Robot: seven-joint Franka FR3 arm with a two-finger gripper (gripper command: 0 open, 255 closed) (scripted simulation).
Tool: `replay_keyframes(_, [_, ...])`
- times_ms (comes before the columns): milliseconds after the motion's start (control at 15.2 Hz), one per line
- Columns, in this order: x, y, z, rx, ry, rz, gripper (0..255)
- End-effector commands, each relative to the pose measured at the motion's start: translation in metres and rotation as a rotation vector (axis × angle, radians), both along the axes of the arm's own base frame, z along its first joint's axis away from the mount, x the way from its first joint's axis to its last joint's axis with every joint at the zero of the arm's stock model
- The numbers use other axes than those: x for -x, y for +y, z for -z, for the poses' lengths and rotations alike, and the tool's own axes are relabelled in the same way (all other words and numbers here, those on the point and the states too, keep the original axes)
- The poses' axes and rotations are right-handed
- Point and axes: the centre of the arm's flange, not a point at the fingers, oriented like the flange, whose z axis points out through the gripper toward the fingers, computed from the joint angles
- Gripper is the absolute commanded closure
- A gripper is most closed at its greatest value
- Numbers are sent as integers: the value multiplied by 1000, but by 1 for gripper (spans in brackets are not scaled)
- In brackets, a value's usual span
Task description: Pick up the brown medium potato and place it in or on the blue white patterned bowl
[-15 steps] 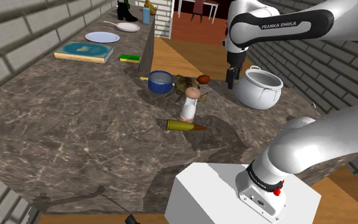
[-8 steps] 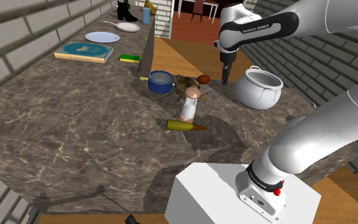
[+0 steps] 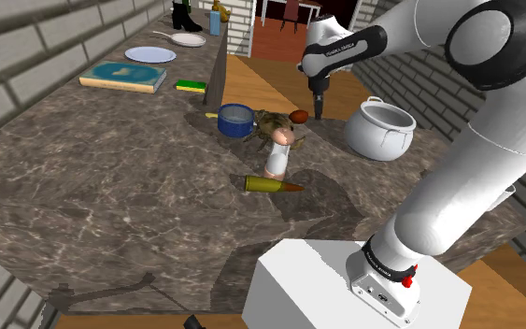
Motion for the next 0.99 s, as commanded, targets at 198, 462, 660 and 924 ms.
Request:
replay_keyframes(198, [-55,-10,22,9,4,-159,0])
replay_keyframes(462, [-98,-13,39,16,7,-278,0])
replay_keyframes(660, [-97,-18,54,16,7,-278,0])
replay_keyframes(924, [-97,-25,74,16,7,-278,0])
